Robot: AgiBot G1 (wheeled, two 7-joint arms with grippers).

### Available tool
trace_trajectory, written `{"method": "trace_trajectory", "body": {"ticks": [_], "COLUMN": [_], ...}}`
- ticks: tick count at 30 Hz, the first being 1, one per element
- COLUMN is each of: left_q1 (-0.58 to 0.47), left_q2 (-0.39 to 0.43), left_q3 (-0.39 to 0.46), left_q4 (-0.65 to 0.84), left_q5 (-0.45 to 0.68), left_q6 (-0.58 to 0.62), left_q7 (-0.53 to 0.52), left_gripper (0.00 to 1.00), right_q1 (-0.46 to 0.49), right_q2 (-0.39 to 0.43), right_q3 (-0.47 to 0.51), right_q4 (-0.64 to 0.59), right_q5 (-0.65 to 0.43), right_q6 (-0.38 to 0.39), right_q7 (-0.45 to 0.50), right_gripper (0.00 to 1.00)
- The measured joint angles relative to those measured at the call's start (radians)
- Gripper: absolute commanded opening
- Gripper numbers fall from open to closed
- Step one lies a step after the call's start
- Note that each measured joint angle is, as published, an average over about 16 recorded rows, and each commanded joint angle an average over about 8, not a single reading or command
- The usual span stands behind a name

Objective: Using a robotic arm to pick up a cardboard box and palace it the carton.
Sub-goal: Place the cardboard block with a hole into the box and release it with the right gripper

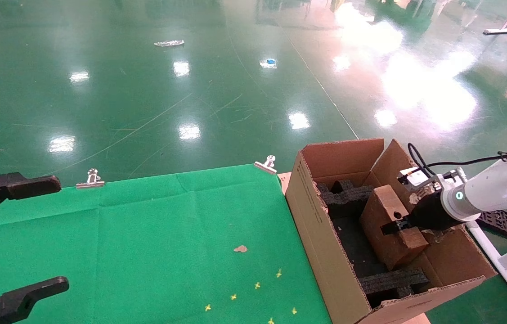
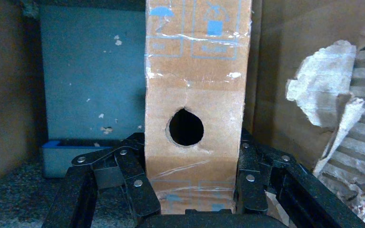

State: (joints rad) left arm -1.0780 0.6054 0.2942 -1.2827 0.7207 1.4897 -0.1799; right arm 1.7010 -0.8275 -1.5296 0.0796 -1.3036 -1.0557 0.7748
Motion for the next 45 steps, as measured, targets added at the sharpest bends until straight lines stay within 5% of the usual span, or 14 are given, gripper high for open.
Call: {"method": "trace_trajectory", "body": {"ticks": [2,3,30,45], "left_q1": [0.000,0.000,0.000,-0.001], "left_q2": [0.000,0.000,-0.001,-0.001], "left_q3": [0.000,0.000,0.002,0.003], "left_q4": [0.000,0.000,0.000,0.000], "left_q5": [0.000,0.000,-0.001,-0.002], "left_q6": [0.000,0.000,-0.001,-0.001], "left_q7": [0.000,0.000,0.001,0.001], "left_gripper": [1.00,1.00,1.00,1.00], "right_q1": [-0.002,-0.002,0.040,0.301], "right_q2": [-0.005,-0.008,-0.023,0.073], "right_q3": [-0.002,-0.003,-0.005,0.061], "right_q4": [-0.009,-0.013,-0.058,0.062], "right_q5": [-0.002,-0.004,-0.008,0.073], "right_q6": [0.001,0.002,-0.026,-0.105], "right_q7": [-0.006,-0.008,-0.038,-0.217], "right_gripper": [0.99,1.00,1.00,1.00]}}
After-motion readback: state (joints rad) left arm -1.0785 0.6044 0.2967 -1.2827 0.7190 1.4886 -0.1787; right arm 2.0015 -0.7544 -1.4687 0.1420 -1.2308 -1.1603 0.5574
